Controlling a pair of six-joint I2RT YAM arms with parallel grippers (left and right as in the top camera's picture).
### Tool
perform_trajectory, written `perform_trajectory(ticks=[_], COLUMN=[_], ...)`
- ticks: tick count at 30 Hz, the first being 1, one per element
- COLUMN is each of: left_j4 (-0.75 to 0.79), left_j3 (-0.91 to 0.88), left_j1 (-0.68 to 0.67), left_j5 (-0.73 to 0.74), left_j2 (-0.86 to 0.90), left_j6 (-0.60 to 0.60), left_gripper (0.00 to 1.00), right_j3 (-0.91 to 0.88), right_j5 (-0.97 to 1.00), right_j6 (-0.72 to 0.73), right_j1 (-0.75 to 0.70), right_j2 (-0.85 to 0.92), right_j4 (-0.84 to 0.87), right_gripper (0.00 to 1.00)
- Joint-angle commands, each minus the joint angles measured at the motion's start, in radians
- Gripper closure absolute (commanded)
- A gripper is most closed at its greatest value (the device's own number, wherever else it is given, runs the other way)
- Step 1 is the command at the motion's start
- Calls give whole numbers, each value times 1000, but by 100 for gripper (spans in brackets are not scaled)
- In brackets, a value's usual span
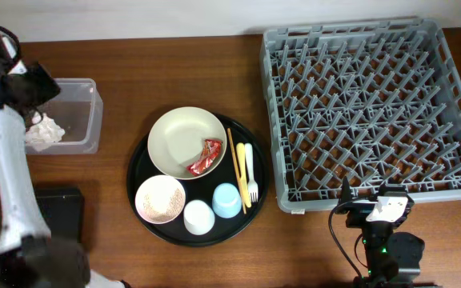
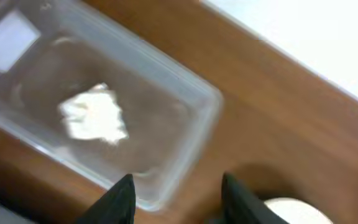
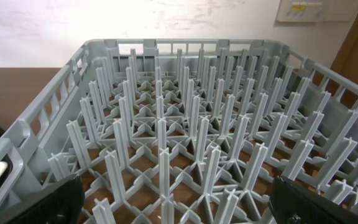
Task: Sort waste into correct bins and load items into the dishwasher rack
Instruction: 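Carry the tissue left and drop it into the clear bin, then reach the left gripper to the red wrapper on the plate and grasp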
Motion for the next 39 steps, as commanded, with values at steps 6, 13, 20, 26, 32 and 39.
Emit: perform_trajectory(ticks=[6, 13, 20, 26, 32, 39], left_j4=[-301, 190, 311, 336, 325, 328], left_j3=[-142, -544, -587, -587, -598, -618], left_j1=[-391, -699, -792, -792, -792, -792], left_j5=[233, 191, -74, -66, -66, -67], left_j2=[-45, -45, 27, 139, 144, 159], left_j6=[-14, -51, -51, -51, -51, -51], left_gripper=[62, 56, 53, 54, 54, 55], right_j3=[-7, -7, -7, -7, -7, -7], right_j5=[5, 5, 5, 5, 5, 5], right_j6=[2, 1, 2, 2, 2, 2], right_j1=[5, 5, 5, 5, 5, 5], right_j2=[-6, -6, -6, -6, -6, -6], right_j4=[-3, -3, -3, -3, -3, -3], right_gripper=[2, 2, 2, 2, 2, 2])
